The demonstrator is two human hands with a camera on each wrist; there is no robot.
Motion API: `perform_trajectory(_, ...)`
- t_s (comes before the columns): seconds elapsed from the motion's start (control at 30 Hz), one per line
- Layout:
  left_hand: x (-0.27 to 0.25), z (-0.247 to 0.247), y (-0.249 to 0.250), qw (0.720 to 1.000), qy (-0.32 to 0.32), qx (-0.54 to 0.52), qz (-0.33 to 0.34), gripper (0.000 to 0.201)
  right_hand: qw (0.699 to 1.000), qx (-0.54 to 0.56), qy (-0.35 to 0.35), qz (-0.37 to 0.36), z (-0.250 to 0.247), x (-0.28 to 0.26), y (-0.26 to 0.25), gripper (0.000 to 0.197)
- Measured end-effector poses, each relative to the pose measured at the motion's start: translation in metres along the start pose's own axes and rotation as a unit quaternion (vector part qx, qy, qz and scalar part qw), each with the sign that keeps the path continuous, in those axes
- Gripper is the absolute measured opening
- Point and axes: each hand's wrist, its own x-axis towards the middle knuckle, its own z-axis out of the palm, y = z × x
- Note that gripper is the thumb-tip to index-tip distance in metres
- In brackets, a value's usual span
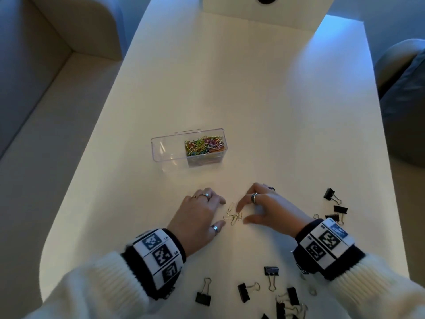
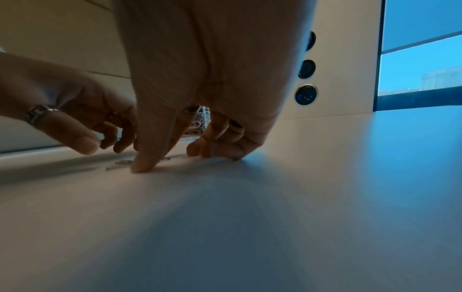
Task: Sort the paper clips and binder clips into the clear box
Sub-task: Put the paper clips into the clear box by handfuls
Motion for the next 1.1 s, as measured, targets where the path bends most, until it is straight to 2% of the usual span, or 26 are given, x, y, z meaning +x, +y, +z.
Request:
perform_trajectory(0.07,0.005,0.011,0.004,0.999,-0.028,-0.001,-0.016,0.045,1.000,-0.004,0.019,0.003,0.006,-0.001,0.003,0.021)
perform_trajectory(0.17,0.012,0.018,0.009,0.999,-0.028,-0.006,-0.017,0.040,0.999,-0.007,0.040,0.000,0.010,-0.005,0.007,0.014)
perform_trajectory(0.3,0.015,0.019,0.012,0.999,-0.025,-0.013,-0.026,0.026,0.998,-0.034,0.048,-0.009,0.015,-0.012,0.008,0.015)
perform_trajectory(0.53,0.014,0.017,0.016,0.998,-0.049,0.042,-0.010,0.026,0.995,-0.096,0.039,-0.008,0.025,-0.025,0.007,0.020)
perform_trajectory(0.57,0.013,0.016,0.016,0.999,-0.045,0.008,-0.008,0.024,0.996,-0.084,0.041,-0.006,0.024,-0.028,0.006,0.020)
perform_trajectory(0.63,0.011,0.010,0.012,0.989,-0.017,-0.144,-0.033,0.011,0.999,-0.007,0.051,0.011,0.019,-0.033,0.002,0.015)
perform_trajectory(0.67,0.010,0.005,0.009,0.968,-0.007,-0.242,-0.059,0.007,0.997,0.046,0.059,0.025,0.015,-0.036,0.000,0.011)
perform_trajectory(0.7,0.009,0.000,0.006,0.936,0.002,-0.341,-0.089,0.011,0.992,0.099,0.073,0.033,0.011,-0.039,-0.002,0.007)
perform_trajectory(0.8,0.006,-0.013,0.000,0.815,0.014,-0.560,-0.150,0.011,0.972,0.187,0.137,0.030,0.005,-0.043,-0.013,0.014)
perform_trajectory(0.9,0.007,-0.022,0.000,0.718,-0.024,-0.673,-0.176,0.019,0.952,0.223,0.210,0.013,0.005,-0.040,-0.028,0.014)
perform_trajectory(1.0,0.009,-0.027,0.000,0.602,-0.086,-0.764,-0.214,0.026,0.940,0.195,0.278,-0.032,0.005,-0.031,-0.042,0.011)
perform_trajectory(1.03,0.009,-0.028,-0.001,0.574,-0.105,-0.781,-0.224,0.028,0.939,0.183,0.288,-0.048,0.006,-0.027,-0.046,0.010)
perform_trajectory(1.1,0.011,-0.031,0.000,0.543,-0.133,-0.796,-0.232,0.034,0.939,0.151,0.299,-0.073,0.009,-0.021,-0.054,0.006)
